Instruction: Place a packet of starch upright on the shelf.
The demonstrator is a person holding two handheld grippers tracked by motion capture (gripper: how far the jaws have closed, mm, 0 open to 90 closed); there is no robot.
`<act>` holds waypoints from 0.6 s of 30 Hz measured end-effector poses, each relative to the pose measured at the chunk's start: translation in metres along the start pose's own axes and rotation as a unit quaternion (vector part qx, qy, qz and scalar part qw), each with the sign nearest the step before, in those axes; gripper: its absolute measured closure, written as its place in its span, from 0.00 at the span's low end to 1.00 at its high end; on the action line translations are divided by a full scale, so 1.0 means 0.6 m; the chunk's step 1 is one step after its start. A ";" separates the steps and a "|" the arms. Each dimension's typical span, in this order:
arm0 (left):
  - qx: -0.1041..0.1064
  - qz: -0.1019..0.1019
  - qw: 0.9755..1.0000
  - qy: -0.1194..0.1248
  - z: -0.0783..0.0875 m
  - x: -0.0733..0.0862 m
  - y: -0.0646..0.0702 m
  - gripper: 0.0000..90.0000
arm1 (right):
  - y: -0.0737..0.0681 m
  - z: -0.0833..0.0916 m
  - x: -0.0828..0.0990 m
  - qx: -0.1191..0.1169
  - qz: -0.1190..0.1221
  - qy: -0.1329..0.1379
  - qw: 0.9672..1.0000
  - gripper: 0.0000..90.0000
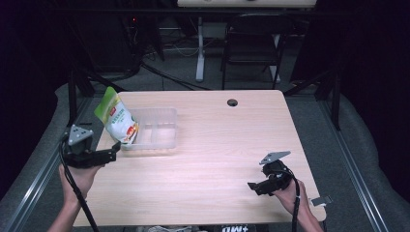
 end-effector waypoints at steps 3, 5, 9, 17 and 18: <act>0.012 -0.007 1.000 -0.010 0.006 0.027 0.024 0.05 | -0.001 -0.002 -0.001 0.000 -0.003 0.003 1.000 0.12; 0.026 -0.011 0.999 -0.022 0.009 0.046 0.044 0.05 | -0.002 -0.001 -0.001 0.000 0.000 0.001 1.000 0.12; 0.031 -0.029 0.998 -0.038 0.010 0.081 0.073 0.04 | -0.001 -0.002 0.000 0.002 0.003 -0.001 1.000 0.12; 0.044 -0.032 0.996 -0.067 -0.007 0.133 0.095 0.04 | -0.002 -0.004 0.001 0.003 0.001 0.001 1.000 0.12; 0.047 -0.033 0.996 -0.071 -0.010 0.139 0.097 0.04 | -0.002 -0.006 0.002 0.005 0.003 0.002 1.000 0.12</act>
Point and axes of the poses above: each handheld gripper's, and its own axes: z roughly backward along the jaws, x roughly out of its underside, y roughly to its right, the point moved 9 cm from there along -z, roughly forward along the jaws, and after that the axes turned 5 degrees about y, right-handed, at the moved point
